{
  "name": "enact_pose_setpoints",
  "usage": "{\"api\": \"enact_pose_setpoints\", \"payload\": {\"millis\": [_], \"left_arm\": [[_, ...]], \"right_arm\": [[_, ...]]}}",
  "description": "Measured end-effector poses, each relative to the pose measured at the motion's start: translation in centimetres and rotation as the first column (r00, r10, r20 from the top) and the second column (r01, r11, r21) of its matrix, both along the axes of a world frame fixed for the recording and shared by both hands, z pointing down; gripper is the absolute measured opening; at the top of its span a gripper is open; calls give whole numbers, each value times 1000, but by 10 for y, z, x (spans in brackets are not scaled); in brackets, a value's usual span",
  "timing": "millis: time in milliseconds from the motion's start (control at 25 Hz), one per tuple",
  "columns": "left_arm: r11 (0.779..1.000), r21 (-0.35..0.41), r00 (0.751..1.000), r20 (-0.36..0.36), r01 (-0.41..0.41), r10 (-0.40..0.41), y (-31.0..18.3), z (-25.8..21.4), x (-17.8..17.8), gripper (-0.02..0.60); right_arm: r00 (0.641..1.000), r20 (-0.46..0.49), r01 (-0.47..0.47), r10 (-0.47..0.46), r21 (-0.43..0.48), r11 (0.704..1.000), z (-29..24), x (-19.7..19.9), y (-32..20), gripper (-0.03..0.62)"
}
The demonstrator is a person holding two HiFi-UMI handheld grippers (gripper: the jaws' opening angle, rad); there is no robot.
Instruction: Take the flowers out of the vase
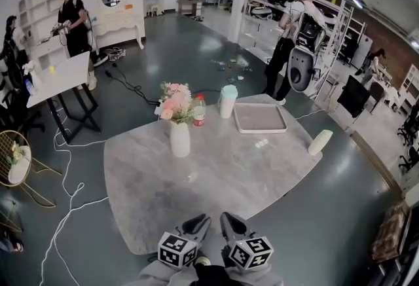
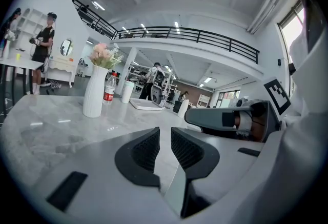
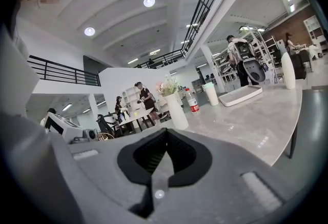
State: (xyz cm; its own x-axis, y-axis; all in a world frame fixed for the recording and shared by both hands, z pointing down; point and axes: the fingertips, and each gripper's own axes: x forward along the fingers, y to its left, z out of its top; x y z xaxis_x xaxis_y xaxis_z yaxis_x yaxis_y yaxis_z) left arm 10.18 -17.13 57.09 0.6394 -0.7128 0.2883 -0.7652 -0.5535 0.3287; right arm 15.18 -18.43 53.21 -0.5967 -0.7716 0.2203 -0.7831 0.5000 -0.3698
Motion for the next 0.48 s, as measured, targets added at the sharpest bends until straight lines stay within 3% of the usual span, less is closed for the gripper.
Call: {"api": "enact_pose_setpoints", "payload": {"millis": [480], "left_arm": [[1000,-9,1000,13,27,-27,-7,-14,2,71]], "right_arm": [[1000,28,14,-14,-3,1000,-1,9,1,0]]}}
